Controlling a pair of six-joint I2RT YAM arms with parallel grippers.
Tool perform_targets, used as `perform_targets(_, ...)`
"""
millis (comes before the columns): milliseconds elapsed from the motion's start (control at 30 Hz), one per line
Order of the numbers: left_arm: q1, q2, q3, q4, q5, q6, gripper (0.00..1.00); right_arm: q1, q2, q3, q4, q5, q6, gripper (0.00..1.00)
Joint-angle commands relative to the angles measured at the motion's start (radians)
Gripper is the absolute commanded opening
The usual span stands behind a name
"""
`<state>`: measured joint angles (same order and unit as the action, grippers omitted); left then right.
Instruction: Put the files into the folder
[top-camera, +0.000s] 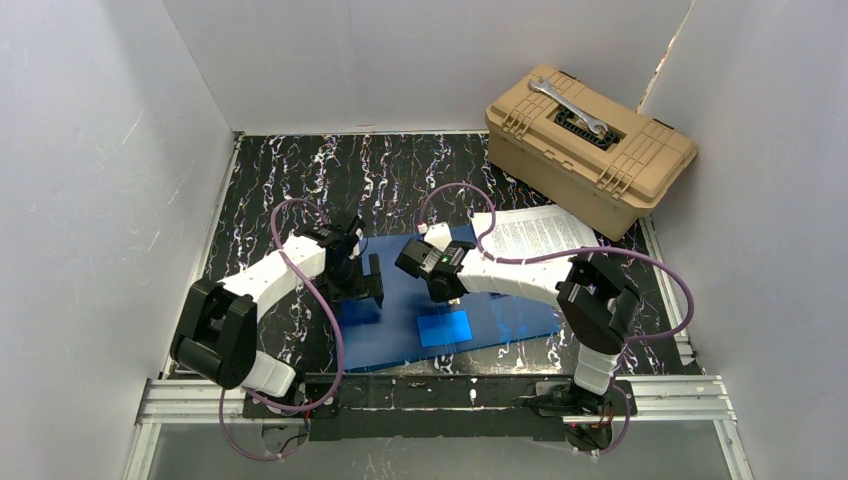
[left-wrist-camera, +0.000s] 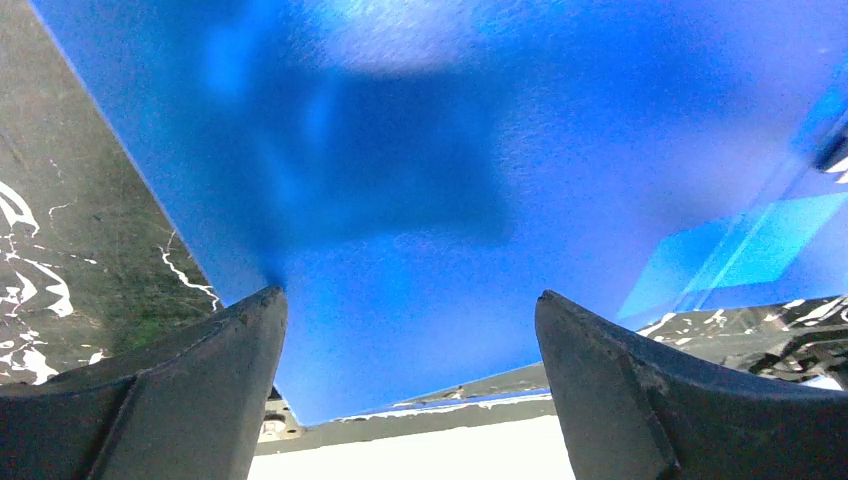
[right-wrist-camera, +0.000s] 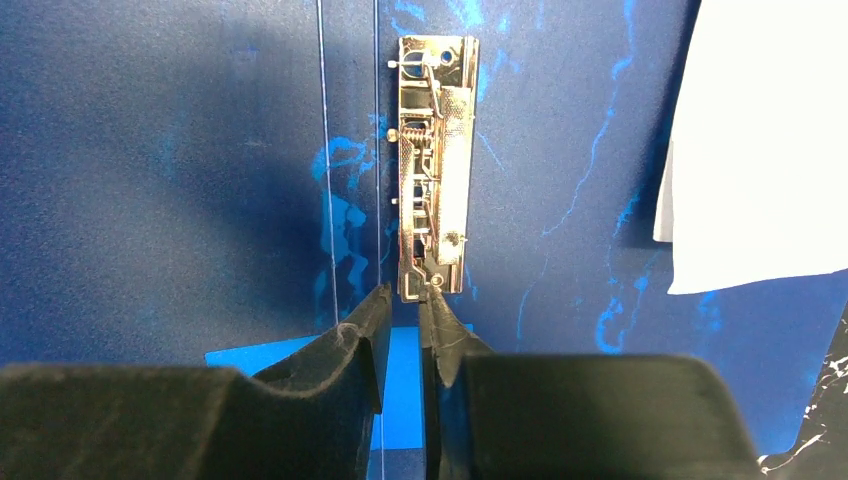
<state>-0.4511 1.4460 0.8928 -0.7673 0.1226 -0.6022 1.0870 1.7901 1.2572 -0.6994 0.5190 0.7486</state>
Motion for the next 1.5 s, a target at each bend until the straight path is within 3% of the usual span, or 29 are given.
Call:
perform_targets(0, -0.019, 0.004, 0.065, -0.053, 0.003, 0.006, 0.93, -0.019, -0.039, -0.025, 0.041, -0.028, -0.012, 0.25)
perform_targets(600, -0.120, 0.209, 0.115, -0.021, -0.068, -0.027, 0.93, -0.050, 0.004, -0.055, 0.095, -0.087, -0.025, 0.19)
perform_targets(1467, -0.152, 0.241, -0.026, 0.055, -0.109, -0.120, 0.95, -0.049, 0.039, -0.137, 0.083, -0.094, -0.035, 0.14)
